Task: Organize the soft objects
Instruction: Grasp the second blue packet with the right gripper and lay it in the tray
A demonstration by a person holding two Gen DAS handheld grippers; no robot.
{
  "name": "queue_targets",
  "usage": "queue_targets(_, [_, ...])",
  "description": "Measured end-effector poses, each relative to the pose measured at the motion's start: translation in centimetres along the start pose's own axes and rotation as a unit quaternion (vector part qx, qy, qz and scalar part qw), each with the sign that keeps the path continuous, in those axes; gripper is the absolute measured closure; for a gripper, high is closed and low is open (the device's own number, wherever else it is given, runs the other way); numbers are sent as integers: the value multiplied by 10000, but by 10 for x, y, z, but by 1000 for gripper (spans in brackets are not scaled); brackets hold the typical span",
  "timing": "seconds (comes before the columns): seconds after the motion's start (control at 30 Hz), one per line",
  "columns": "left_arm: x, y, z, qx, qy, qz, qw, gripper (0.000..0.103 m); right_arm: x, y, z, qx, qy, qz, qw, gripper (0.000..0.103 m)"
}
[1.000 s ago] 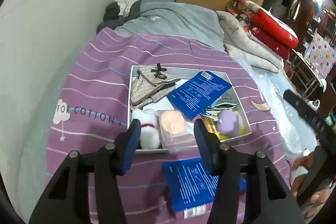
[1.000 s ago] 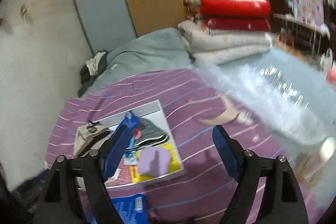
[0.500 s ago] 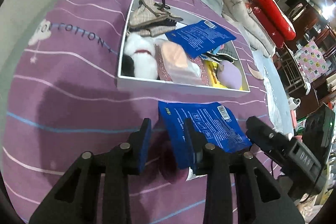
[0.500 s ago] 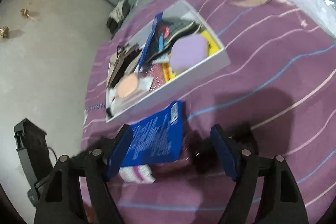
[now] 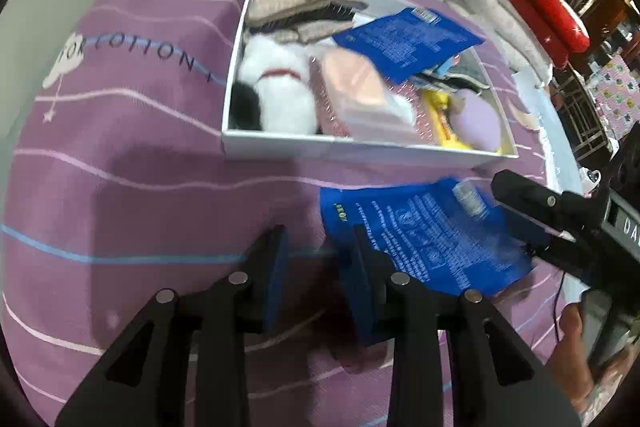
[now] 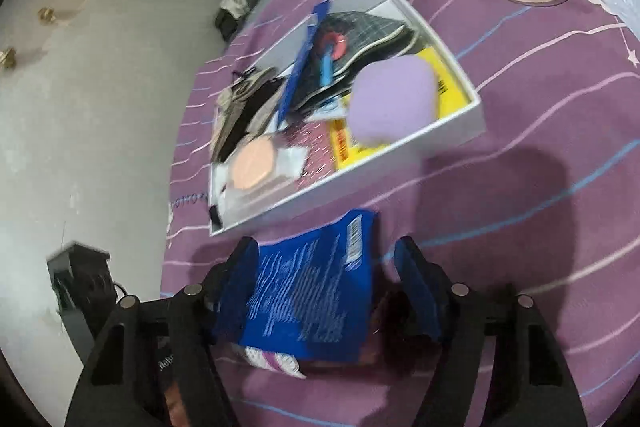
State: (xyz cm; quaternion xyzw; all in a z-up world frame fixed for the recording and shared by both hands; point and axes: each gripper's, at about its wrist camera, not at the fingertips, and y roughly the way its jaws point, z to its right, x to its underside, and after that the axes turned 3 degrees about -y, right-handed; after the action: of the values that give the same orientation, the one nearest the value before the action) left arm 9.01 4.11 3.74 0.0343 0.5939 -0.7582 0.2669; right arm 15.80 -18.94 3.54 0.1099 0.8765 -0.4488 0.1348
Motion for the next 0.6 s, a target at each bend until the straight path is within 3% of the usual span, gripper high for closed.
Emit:
queue_targets(0.13, [3, 2, 4, -136, 168, 68, 9997, 70, -8, 10, 3, -12, -43, -450, 9990, 55])
queue_targets(0.27, [5, 6, 8, -249, 292, 98, 9992, 70, -9, 26, 5, -557, 159, -953, 9938, 59])
queue_targets(0.4, [1, 9, 0, -75, 130, -3, 9999, 70, -12, 39, -10, -827, 231, -1268, 9882, 77])
queue_targets(0.53, [-1, 8, -5, 96, 0, -48, 9999, 70, -19, 44, -33, -719, 140, -1330, 9884, 91])
queue_targets(0.6, [-1, 7, -6, 140, -31, -43, 9999, 70, -20, 43, -39, -612, 119, -1335, 9891, 92])
